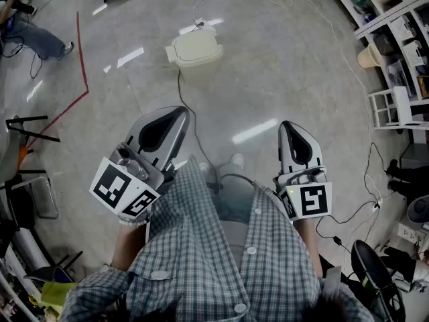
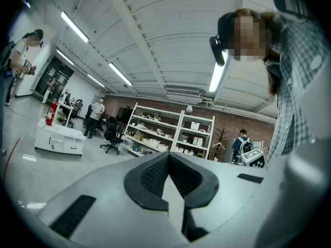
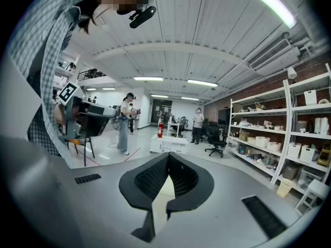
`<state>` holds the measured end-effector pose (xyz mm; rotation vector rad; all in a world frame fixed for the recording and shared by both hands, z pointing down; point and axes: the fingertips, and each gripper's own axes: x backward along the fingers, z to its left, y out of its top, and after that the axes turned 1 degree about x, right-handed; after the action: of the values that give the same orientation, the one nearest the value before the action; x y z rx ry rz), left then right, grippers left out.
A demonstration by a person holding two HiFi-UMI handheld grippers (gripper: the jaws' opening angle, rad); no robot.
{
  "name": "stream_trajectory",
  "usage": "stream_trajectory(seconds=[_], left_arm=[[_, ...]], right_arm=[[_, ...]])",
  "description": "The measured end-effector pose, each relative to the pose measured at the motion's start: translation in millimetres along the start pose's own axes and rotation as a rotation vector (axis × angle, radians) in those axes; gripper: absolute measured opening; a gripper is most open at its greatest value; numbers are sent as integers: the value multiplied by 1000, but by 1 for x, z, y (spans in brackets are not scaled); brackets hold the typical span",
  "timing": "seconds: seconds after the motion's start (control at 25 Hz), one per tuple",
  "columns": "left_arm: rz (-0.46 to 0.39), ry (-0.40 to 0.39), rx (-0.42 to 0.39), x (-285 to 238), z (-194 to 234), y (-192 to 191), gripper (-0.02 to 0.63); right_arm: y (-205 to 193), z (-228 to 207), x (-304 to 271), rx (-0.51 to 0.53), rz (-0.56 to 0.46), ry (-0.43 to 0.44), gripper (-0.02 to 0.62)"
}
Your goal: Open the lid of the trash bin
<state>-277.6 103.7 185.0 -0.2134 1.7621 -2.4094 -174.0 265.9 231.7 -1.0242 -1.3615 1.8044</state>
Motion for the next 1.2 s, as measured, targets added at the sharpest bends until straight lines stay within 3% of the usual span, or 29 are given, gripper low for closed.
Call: stream_trajectory(seconds=[0.48, 1.2], left_arm=[[-10, 25, -3, -15, -10, 0, -2], [-63, 135, -30, -78, -43, 5, -2]], right_arm=[[-4, -21, 3, -10, -15, 16, 20], [-12, -113, -2, -5, -41, 87, 20]])
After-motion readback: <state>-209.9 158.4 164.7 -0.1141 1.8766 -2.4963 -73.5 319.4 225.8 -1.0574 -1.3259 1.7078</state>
